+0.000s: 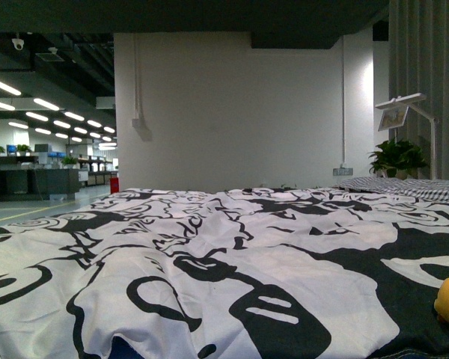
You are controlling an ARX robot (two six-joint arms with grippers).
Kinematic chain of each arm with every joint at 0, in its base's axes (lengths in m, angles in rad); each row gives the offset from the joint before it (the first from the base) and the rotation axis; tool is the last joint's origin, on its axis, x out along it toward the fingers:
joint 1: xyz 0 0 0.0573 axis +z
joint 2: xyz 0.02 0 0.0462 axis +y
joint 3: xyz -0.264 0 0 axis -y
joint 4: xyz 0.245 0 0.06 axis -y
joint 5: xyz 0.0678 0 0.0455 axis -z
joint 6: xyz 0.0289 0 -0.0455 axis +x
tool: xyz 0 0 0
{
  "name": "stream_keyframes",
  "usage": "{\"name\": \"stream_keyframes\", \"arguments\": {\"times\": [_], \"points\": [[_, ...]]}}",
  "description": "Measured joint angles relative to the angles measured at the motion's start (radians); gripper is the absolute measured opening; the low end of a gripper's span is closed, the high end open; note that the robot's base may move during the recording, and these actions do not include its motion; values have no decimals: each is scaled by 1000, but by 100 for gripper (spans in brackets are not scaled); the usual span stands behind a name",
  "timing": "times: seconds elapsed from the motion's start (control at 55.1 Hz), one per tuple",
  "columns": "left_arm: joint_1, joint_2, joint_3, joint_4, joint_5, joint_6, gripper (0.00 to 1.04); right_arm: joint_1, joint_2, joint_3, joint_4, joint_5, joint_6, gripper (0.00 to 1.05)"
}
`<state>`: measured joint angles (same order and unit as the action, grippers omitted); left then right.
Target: Put away toys
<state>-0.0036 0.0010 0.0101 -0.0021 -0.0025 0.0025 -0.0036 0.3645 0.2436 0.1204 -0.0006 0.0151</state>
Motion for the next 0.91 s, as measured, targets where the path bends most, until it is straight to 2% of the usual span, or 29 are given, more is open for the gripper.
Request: {"name": "stream_keyframes", "arguments": {"times": [0.69,0.781,0.908], "points": [[0,0,0,0,0,0,98,0,-166,-162,8,0,-6,7],[0,0,0,0,0,0,98,0,-251,-169,-94,0,-6,7],[0,0,0,0,2,0,98,0,-306,-177,-121,0,-6,7]]}}
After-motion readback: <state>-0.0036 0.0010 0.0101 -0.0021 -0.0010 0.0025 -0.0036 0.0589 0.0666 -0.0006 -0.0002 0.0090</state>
